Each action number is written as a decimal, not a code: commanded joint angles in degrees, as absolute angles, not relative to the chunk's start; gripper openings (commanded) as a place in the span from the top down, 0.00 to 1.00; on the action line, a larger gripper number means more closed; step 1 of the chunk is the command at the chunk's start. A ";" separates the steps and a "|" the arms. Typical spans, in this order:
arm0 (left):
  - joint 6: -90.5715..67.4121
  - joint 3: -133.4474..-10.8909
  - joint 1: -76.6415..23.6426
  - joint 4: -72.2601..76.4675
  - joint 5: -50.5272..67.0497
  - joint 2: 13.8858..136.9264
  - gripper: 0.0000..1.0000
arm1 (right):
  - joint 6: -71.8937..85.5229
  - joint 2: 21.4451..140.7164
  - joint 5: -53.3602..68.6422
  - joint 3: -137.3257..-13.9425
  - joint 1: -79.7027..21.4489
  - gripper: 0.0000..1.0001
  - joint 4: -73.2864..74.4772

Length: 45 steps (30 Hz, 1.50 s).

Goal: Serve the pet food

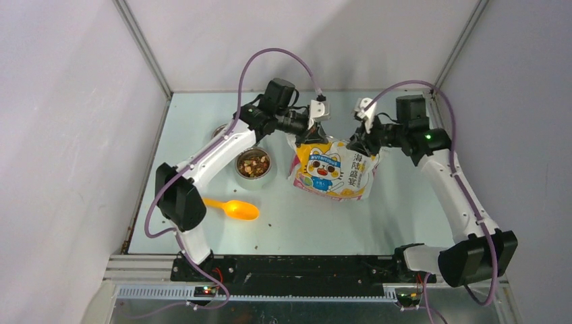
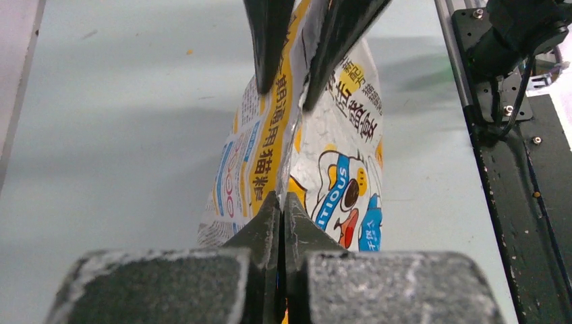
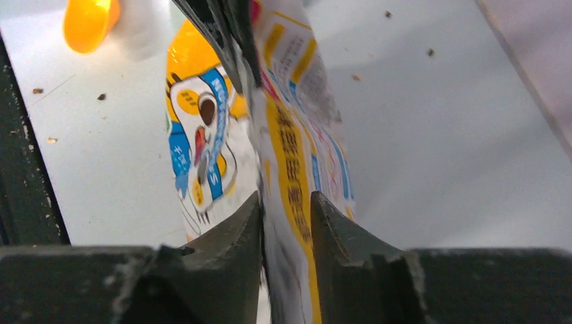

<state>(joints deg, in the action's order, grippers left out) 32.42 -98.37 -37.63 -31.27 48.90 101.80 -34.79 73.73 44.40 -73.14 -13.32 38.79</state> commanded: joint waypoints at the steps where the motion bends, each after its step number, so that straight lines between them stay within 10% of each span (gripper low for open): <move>1: 33.81 -97.90 -35.20 -34.53 48.14 98.18 0.98 | -41.10 69.16 40.21 -76.38 -8.65 0.64 45.72; 3: 34.03 -97.28 -34.83 -34.42 47.49 97.70 0.91 | -44.13 68.47 39.37 -76.42 -7.77 0.64 48.74; 7: 35.66 -97.54 -33.57 -36.69 46.48 97.50 0.85 | -49.57 68.82 40.85 -78.12 -4.82 1.00 56.45; 10: 40.47 -98.27 -32.11 -41.63 44.92 97.29 0.83 | -49.44 68.94 40.95 -79.18 -3.33 0.95 58.12; 13: 43.60 -98.15 -30.37 -44.86 43.39 96.57 0.83 | -47.96 68.24 37.84 -79.32 -2.92 0.67 56.71; 18: 45.99 -99.05 -27.90 -47.89 42.45 96.16 1.00 | -52.80 67.76 37.72 -79.91 -0.98 0.99 60.48; 21: 45.05 -98.57 -27.69 -46.96 41.86 95.84 0.98 | -52.85 69.09 38.91 -81.02 -0.54 1.00 62.84; 23: 42.93 -97.83 -27.58 -44.72 40.21 95.40 0.85 | -50.68 69.13 37.44 -81.12 -0.53 0.82 61.58; 26: 42.51 -98.46 -26.78 -44.66 39.57 95.36 0.99 | -50.57 68.80 37.46 -81.55 1.68 0.97 61.25; 31: 38.20 -99.15 -24.25 -45.03 36.71 92.52 0.57 | -41.49 69.26 33.21 -86.72 4.41 0.55 62.64; 38: 17.75 -90.37 -11.18 -36.08 29.46 84.03 0.29 | -22.70 69.03 30.03 -87.96 15.94 0.02 56.33; 40: 10.43 -88.09 -7.34 -32.16 25.86 81.04 0.05 | -13.41 68.57 20.71 -86.36 16.00 0.01 49.71; 45: 4.89 -85.88 -4.13 -25.43 11.24 74.70 0.00 | -4.71 71.20 4.06 -90.82 11.53 0.01 44.89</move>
